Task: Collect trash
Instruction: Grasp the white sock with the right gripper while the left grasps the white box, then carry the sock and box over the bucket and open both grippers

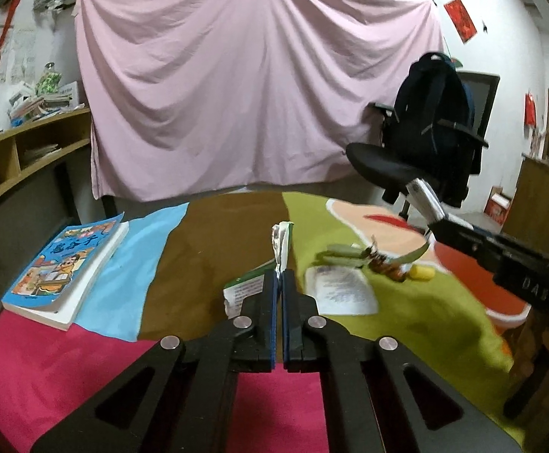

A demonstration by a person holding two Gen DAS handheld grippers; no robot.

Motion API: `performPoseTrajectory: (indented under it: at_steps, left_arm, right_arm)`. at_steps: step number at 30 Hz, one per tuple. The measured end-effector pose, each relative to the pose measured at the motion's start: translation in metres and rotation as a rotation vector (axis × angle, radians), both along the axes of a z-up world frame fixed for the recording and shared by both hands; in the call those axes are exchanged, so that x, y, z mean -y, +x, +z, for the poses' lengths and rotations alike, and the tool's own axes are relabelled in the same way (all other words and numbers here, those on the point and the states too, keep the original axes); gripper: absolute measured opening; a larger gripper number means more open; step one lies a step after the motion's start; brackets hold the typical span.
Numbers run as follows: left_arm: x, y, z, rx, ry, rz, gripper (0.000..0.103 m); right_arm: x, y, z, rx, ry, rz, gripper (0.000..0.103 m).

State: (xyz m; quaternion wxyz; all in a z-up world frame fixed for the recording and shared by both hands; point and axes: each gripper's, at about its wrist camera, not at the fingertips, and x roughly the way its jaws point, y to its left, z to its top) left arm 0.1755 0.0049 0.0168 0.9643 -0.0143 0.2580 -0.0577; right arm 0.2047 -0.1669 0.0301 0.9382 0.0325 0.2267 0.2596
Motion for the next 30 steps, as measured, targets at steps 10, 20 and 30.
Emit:
performPoseTrajectory:
  at_steps: [10, 20, 30]
  left_arm:
    - [0.052, -0.007, 0.05, 0.146, -0.039, -0.083, 0.001]
    - [0.133, 0.009, 0.074, 0.189, -0.039, -0.257, 0.001]
    - [0.201, 0.037, 0.069, 0.123, -0.076, -0.4, 0.001]
  right_arm:
    - [0.055, -0.023, 0.027, 0.148, 0.065, -0.114, 0.051]
    - [0.134, -0.027, 0.034, 0.159, 0.138, -0.299, 0.051]
    - [0.19, -0.021, 0.026, 0.09, 0.186, -0.446, 0.052]
